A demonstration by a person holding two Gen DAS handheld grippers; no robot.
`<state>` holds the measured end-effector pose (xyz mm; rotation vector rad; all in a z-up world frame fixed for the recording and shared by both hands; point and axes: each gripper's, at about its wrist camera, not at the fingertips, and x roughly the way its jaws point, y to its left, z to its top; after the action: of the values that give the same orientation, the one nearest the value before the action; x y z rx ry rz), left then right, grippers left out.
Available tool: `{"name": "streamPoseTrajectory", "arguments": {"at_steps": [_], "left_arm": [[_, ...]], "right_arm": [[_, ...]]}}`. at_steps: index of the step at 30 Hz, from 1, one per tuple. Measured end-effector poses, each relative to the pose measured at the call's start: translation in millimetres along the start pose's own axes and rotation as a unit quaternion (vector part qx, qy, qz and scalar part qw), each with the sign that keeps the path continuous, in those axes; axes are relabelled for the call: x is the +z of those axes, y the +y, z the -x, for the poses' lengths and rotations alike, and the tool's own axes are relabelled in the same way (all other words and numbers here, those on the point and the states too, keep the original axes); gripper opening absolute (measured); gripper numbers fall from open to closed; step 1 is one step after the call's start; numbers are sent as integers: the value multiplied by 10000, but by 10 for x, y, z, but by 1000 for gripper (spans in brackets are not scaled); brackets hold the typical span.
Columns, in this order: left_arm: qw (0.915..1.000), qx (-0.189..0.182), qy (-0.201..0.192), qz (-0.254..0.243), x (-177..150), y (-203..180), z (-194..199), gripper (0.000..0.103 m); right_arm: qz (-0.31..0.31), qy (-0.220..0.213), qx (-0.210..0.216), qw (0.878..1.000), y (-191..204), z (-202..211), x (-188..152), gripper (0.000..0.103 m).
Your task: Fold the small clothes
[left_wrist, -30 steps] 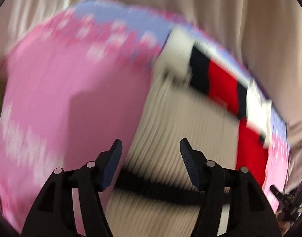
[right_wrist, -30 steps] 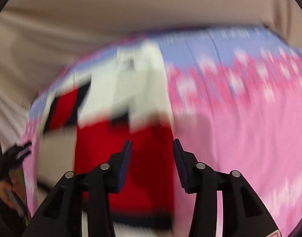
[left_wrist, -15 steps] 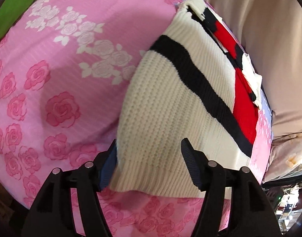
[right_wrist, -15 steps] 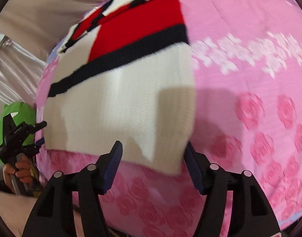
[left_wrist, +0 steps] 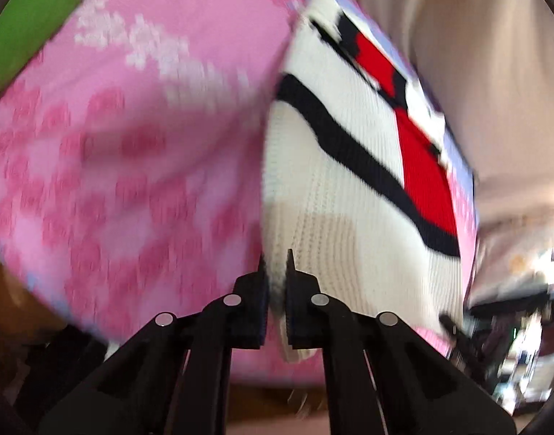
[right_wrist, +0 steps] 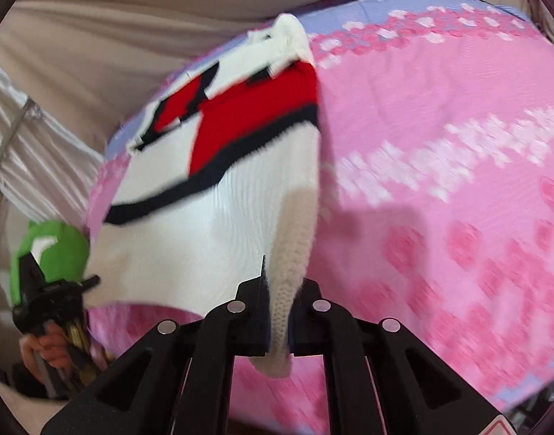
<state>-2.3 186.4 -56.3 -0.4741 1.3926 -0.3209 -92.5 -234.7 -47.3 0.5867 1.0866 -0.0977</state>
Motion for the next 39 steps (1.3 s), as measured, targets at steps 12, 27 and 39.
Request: {"name": "streamPoseTrajectory", "arguments": {"at_steps": [12, 27, 39], "left_arm": [[9970, -367, 206, -650, -345, -288, 602, 6], [9827, 649, -1565, -752, 1847, -935, -687, 22], [9604, 702, -1855, -1955, 1457, -929, -470, 85]], "right_arm": [[680, 1822, -128, 9808, -88, 620, -931, 6], [-890, -996, 653, 9889, -323, -597, 1768, 13], [-348, -1401, -202, 9893, -341, -282, 1268, 59]]}}
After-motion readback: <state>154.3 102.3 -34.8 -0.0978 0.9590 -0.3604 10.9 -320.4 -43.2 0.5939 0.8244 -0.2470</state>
